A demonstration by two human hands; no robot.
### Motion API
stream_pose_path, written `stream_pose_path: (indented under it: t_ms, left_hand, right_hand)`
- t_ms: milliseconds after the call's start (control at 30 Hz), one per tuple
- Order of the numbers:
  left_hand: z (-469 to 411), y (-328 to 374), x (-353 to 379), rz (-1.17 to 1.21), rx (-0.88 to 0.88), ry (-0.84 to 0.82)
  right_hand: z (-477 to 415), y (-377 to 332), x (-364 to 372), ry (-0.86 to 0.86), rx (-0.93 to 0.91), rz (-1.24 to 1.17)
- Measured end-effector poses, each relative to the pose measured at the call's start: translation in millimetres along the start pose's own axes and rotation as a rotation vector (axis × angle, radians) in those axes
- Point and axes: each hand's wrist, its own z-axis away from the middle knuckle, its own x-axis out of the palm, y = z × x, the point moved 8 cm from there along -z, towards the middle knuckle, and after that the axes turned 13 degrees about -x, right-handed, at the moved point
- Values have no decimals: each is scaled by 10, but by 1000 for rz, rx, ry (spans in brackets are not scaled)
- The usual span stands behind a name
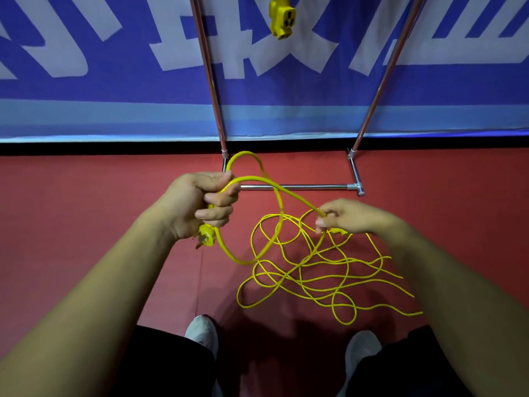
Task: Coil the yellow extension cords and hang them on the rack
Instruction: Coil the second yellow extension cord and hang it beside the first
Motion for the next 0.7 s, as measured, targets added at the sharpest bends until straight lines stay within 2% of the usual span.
stream_pose_path:
  t_ms: [133,200,267,333,400,600,700]
  left_hand:
    - [51,-6,-126,-148,-52,179]
    - [40,-47,-133,-117,-94,179]
    - [31,-50,-122,-51,-107,149]
    - [33,-51,-140,-2,-111,143]
    - [28,-95,-154,-40,-137,152]
    - [-114,-342,121,-293,-184,112]
    - [-144,-316,233,-358,-97,86]
  right_hand:
    - [-55,-181,-237,344,-78,-393]
    - [-65,-334,-355,432,-117,-458]
    - [-35,-448,-440,459,-158,-372]
    - [11,-551,-525,471,-191,-171]
    - [37,-675,-567,483,-214,-53]
    - [10,-1387,-243,340,-382,13]
    - [28,-1556,-314,449,-438,13]
